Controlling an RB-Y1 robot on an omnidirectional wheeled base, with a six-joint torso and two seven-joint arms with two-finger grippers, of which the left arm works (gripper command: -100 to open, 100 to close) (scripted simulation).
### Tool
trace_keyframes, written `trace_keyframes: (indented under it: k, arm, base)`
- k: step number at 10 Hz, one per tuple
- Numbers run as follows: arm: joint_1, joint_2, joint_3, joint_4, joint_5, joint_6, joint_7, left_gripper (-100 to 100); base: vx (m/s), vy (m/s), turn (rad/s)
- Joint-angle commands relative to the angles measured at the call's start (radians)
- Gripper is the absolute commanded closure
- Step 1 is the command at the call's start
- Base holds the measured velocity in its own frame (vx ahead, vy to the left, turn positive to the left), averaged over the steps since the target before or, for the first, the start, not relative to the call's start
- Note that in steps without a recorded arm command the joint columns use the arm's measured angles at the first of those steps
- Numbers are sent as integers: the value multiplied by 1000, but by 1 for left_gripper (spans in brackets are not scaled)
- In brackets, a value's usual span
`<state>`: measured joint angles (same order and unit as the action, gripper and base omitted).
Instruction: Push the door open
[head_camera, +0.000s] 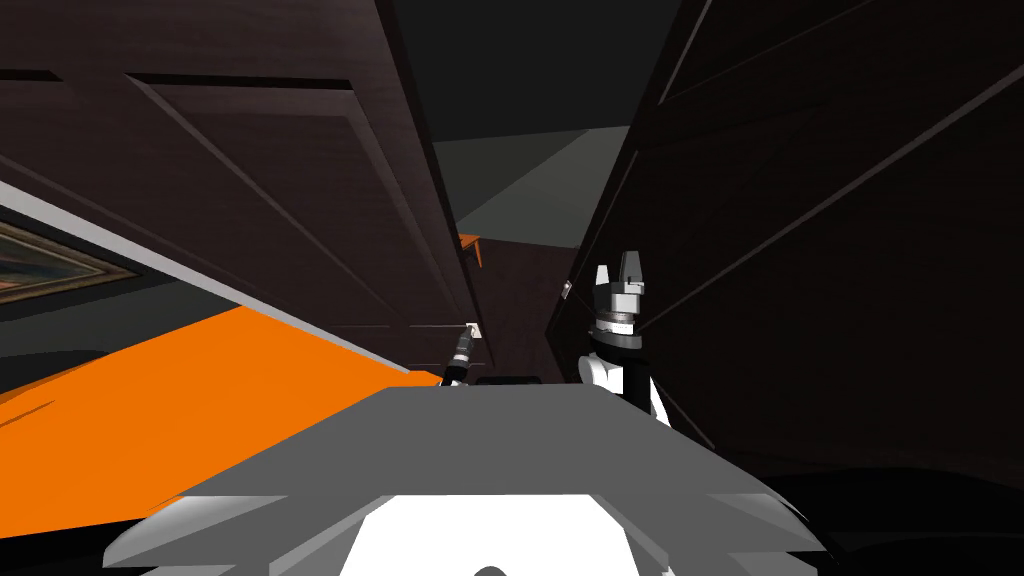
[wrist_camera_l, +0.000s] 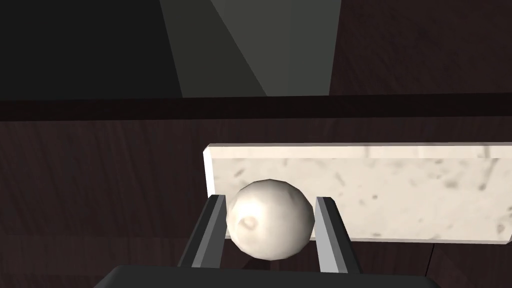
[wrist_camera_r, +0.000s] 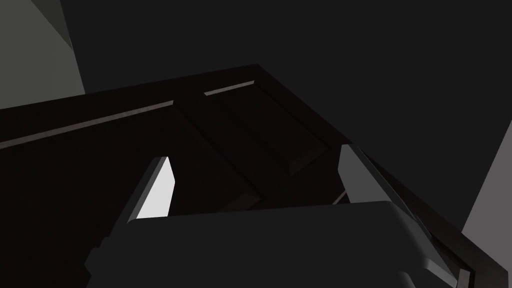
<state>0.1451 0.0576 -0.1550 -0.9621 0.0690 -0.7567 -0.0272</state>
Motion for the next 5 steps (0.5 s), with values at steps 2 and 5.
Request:
trace_keyframes:
  k: [2, 5]
  arm:
    - [-2, 7, 2, 2, 11, -1, -11, 100]
    - [-4, 14, 5, 4, 25, -1, -26, 100]
  base:
    - [35, -11, 36]
    - [156, -24, 78]
